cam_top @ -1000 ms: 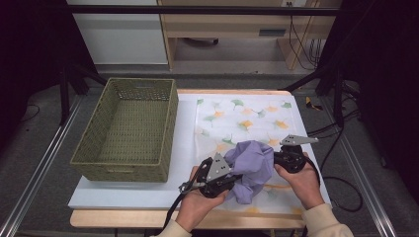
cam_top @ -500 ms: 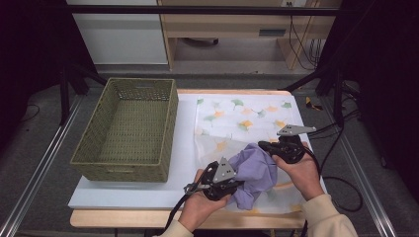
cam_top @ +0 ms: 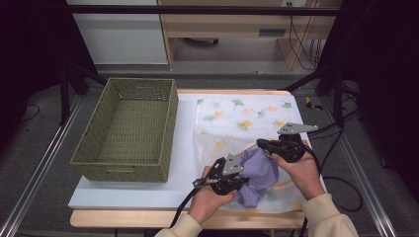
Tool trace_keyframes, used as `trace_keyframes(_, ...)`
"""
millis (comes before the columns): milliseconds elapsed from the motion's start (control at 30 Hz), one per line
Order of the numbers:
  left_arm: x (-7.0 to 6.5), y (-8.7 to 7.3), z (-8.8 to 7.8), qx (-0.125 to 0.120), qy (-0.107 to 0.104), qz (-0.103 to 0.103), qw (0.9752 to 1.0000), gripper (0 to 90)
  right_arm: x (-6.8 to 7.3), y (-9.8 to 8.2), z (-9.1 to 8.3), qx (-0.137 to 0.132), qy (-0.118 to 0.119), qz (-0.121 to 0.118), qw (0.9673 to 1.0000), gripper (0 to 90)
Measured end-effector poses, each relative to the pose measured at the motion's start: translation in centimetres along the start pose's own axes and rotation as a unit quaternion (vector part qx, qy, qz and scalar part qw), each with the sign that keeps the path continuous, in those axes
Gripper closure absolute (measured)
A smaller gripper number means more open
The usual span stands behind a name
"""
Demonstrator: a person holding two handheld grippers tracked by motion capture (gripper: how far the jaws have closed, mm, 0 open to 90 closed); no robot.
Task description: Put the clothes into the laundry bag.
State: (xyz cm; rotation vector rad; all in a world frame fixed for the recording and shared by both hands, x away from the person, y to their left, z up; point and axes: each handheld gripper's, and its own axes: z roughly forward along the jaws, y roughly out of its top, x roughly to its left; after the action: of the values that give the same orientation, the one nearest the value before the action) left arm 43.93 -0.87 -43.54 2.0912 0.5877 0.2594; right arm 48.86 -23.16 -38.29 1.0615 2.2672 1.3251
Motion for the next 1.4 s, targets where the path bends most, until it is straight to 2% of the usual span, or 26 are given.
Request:
trace_keyframes(100,0.2,0.0,0.5,0.007,0.001,-0.006,1.0,76.4,0.3,0.1,-0.1,-0.003,0.002,-0.007,1.0,88.9)
trace_keyframes(233,0.1,-0.1,0.8,0.015,0.0,-0.001,0.9999,76.4,0.4,0.2,-0.1,-0.004,0.002,-0.008,1.0,88.9)
trace_keyframes(367,0.3,0.1,1.5,0.022,0.003,-0.009,0.9997,76.4,0.5,0.5,-0.1,-0.007,0.004,-0.012,0.9999,88.9)
trace_keyframes(433,0.6,0.2,2.0,0.021,0.01,-0.02,0.9995,76.4,0.6,0.6,-0.2,-0.006,0.007,-0.014,0.9999,88.9)
trace_keyframes(500,0.8,0.2,2.5,0.019,0.013,-0.031,0.9992,76.3,0.9,0.7,-0.2,-0.006,0.008,-0.015,0.9998,88.9)
trace_keyframes(633,1.2,0.4,3.1,0.007,0.027,-0.036,0.999,76.2,1.3,0.7,-0.3,-0.007,0.011,-0.022,0.9997,88.9)
trace_keyframes(800,1.6,0.8,3.6,-0.02,0.06,-0.05,0.9967,75.0,1.5,0.4,-0.5,-0.011,0.014,-0.02,0.9996,88.9)
trace_keyframes(867,1.7,0.8,3.8,-0.029,0.074,-0.051,0.9955,69.8,1.7,0.2,-0.7,-0.012,0.015,-0.018,0.9997,88.8)
trace_keyframes(1000,1.5,0.6,4.1,-0.018,0.086,-0.044,0.9952,41.8,1.8,-0.7,-0.4,-0.009,0.013,-0.017,0.9997,88.9)
trace_keyframes(1133,0.9,0.6,3.1,-0.028,0.084,-0.041,0.9952,25.4,1.5,-1.6,0.1,-0.007,0.012,-0.008,0.9999,88.8)
trace_keyframes(1267,0.3,0.4,1.6,-0.047,0.081,-0.038,0.9949,16.6,1.2,-2.1,0.1,-0.019,0.015,0.001,0.9997,88.8)
trace_keyframes(1400,-0.3,0.1,0.0,-0.075,0.068,-0.042,0.994,15.5,1.3,-2.7,-0.3,-0.031,0.014,0.006,0.9994,88.8)
